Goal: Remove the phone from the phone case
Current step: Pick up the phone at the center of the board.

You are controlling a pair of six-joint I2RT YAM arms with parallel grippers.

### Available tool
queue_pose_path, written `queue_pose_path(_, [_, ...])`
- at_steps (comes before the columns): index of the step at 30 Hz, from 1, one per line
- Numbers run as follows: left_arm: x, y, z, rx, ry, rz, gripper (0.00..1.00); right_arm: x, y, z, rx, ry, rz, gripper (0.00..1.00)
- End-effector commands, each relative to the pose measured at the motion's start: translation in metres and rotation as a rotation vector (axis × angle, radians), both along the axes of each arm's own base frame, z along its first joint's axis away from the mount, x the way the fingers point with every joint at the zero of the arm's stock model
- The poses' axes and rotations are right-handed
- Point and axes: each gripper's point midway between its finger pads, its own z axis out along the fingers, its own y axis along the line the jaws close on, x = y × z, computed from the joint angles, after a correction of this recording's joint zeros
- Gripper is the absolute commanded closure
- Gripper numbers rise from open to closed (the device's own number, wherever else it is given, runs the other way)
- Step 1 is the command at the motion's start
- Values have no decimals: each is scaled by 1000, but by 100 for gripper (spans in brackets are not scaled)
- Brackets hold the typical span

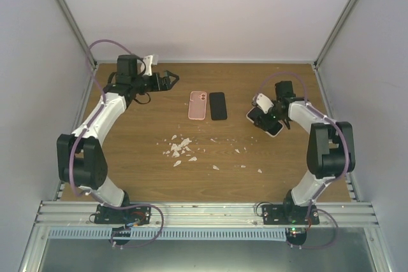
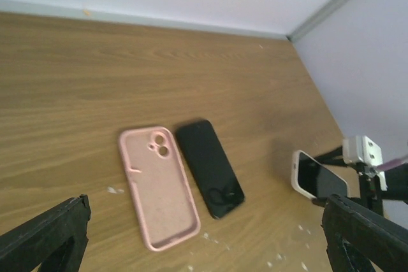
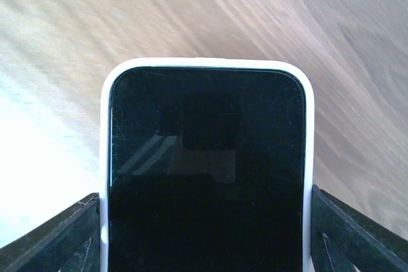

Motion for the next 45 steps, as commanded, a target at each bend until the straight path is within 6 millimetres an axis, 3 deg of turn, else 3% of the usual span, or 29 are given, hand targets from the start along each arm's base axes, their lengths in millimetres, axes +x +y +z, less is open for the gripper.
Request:
queue_pose_path(1, [-16,-40,-16,-80,20,-213,1,-15,41,32,10,-127,210,37])
queue_pose_path(10, [-76,-127,-47,-167,130,-599,2,-62,105,81,-11,-305,482,37])
queue_pose_path(18, [-130,-176,-82,-182,272,-838,20,-106,146,105,-45,-426,698,37])
queue_pose_path(22, [-148,-185,-84,-238,315,-909,33,-130,158,109,-54,-439,804,37])
queue_pose_path(28, [-164,-194,-81,-243,304,-975,41,-153,163,97,-113,-441,920,37])
queue_pose_path(33, [-174,-198,-88,-236,330,-1001,51,-158,167,98,-139,-467,963,37])
queue_pose_path(45, [-199,-210,-94,-211,339,-1073,59,-166,169,102,-148,-464,1030,37])
